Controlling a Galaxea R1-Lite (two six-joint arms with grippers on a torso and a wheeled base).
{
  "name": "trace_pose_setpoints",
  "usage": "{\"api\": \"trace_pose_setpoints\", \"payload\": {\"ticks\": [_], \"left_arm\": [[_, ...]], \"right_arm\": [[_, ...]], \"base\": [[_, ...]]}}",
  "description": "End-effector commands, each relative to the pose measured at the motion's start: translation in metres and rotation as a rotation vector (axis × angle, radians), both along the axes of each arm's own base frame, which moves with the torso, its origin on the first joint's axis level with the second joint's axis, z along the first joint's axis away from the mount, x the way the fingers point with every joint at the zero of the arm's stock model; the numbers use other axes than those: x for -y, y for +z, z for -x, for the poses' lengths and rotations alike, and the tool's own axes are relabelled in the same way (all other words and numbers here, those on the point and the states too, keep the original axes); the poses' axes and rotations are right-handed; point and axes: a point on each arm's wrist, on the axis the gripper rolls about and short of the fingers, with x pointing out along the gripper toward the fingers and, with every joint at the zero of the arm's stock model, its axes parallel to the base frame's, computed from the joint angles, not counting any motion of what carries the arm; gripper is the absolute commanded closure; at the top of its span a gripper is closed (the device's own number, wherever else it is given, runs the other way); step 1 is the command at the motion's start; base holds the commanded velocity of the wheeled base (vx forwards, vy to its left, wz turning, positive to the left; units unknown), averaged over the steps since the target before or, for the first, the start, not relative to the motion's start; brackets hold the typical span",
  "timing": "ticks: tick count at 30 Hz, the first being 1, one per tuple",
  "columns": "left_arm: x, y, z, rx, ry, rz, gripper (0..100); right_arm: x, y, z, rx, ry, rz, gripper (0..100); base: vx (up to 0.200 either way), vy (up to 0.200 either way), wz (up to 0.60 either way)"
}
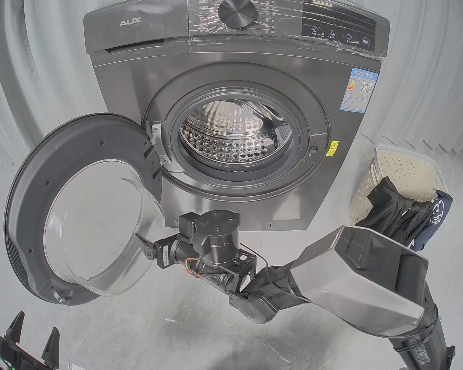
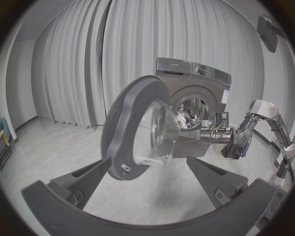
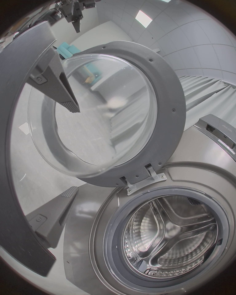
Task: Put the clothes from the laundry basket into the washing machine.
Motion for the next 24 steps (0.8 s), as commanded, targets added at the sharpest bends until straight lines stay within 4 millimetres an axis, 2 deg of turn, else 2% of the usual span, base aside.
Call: {"api": "trace_pose_setpoints", "payload": {"ticks": [1, 5, 6, 7, 10, 13, 14, 15, 17, 18, 21, 22, 23, 24], "left_arm": [[0.000, -0.005, 0.000, -0.004, 0.001, 0.000, 0], [0.000, -0.005, 0.000, -0.004, 0.001, 0.000, 0], [0.000, -0.005, 0.000, -0.004, 0.001, 0.000, 0], [0.000, -0.005, 0.000, -0.005, 0.001, -0.003, 0], [0.000, -0.005, 0.000, -0.003, 0.001, -0.009, 0], [0.000, -0.004, 0.000, 0.000, 0.002, -0.017, 0], [0.000, -0.004, 0.000, 0.000, 0.002, -0.017, 0], [0.000, -0.004, 0.000, 0.000, 0.002, -0.017, 0], [0.000, -0.004, 0.000, 0.000, 0.002, -0.017, 0], [0.000, -0.005, 0.000, -0.002, 0.002, -0.017, 0], [0.000, -0.005, 0.000, -0.002, 0.002, -0.017, 0], [0.000, -0.005, 0.000, -0.002, 0.002, -0.017, 0], [0.000, -0.005, 0.000, -0.002, 0.002, -0.017, 0], [0.000, -0.005, 0.000, -0.002, 0.002, -0.017, 0]], "right_arm": [[-0.005, -0.010, -0.005, -0.003, -0.019, -0.007, 0], [0.023, 0.018, -0.004, -0.005, -0.059, -0.005, 0], [0.023, 0.018, -0.004, -0.005, -0.059, -0.005, 0], [0.045, 0.032, -0.001, -0.011, -0.083, 0.008, 0], [0.078, 0.047, 0.007, -0.012, -0.116, 0.034, 0], [0.122, 0.067, 0.022, -0.004, -0.160, 0.060, 0], [0.126, 0.069, 0.024, -0.003, -0.164, 0.062, 0], [0.151, 0.079, 0.034, 0.003, -0.195, 0.064, 0], [0.170, 0.086, 0.043, 0.014, -0.216, 0.057, 0], [0.193, 0.092, 0.054, 0.026, -0.244, 0.052, 0], [0.239, 0.101, 0.079, 0.069, -0.313, 0.060, 0], [0.245, 0.102, 0.082, 0.073, -0.324, 0.063, 0], [0.271, 0.106, 0.097, 0.103, -0.367, 0.074, 0], [0.272, 0.107, 0.098, 0.107, -0.372, 0.072, 0]], "base": [[0.000, 0.000, 0.00], [0.000, 0.000, 0.00], [0.000, 0.000, 0.00], [0.000, 0.000, 0.00], [0.000, 0.000, 0.00], [0.000, 0.000, 0.00], [0.000, 0.000, 0.00], [0.000, 0.000, 0.00], [0.000, 0.000, 0.00], [0.000, 0.000, 0.00], [0.000, 0.000, 0.00], [0.000, 0.000, 0.00], [0.000, 0.000, 0.00], [0.000, 0.000, 0.00]]}}
